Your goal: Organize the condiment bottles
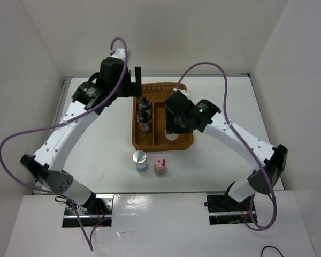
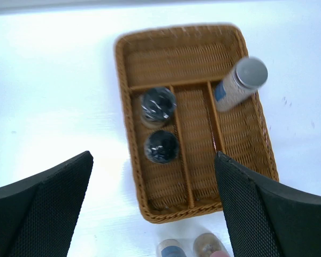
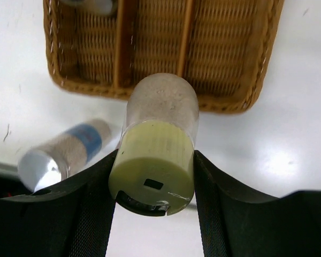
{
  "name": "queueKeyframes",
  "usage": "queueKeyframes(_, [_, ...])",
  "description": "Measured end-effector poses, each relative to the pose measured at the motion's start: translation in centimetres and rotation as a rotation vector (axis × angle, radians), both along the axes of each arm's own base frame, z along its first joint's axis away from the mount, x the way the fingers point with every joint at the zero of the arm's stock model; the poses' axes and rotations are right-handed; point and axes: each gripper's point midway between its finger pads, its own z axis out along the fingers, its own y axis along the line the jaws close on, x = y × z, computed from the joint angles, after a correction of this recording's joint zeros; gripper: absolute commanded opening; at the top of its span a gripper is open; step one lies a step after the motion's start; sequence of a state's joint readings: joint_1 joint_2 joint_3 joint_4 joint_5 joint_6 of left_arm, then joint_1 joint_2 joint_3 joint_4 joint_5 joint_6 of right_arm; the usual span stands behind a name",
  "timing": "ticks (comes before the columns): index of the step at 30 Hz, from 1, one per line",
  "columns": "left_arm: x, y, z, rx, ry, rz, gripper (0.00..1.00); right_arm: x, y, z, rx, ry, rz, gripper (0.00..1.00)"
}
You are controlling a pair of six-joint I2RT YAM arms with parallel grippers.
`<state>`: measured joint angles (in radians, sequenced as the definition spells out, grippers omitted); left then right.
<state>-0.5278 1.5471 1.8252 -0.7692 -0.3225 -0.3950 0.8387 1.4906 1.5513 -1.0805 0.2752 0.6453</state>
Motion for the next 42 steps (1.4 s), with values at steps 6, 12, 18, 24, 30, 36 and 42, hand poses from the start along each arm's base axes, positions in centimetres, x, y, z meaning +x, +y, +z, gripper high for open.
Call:
queueKeyframes(6, [-2.2,5.4,4.1,-0.026,-0.106,0.121,1.0,5.2,0.9,-1.4,-0.081,-0.05,0.023,0.27])
queueKeyframes(12, [-4.0,7.7,2.2,-0.02,-0.07,0.173,1.0,10.0,1.5,-2.6,-0.114,-0.086,0.045,0.27])
queueKeyframes(18, [-5.9,9.0,0.6,-0.041,-0.042,0.199,1.0,14.4,2.5,-1.0,-0.08,-0.175,0.047,0.27])
queueKeyframes(24, [-6.8,9.6,-0.6,-0.063,-0.019,0.214,1.0,17.4,3.0,-2.3,-0.077,-0.192,0.054,0.27])
queueKeyframes(30, [-7.0,9.4,-1.2,-0.086,-0.007,0.212,1.0,18.9,3.8,-5.9,-0.114,-0.16,0.076,0.27])
queueKeyframes(36, [-7.2,9.1,-2.5,-0.1,0.024,0.206,1.0,19.5,4.2,-8.0,-0.138,-0.142,0.091,0.27])
queueKeyframes(42, [-7.2,8.9,-2.7,-0.116,0.031,0.204,1.0,20.4,4.5,-8.7,-0.14,-0.16,0.095,0.27])
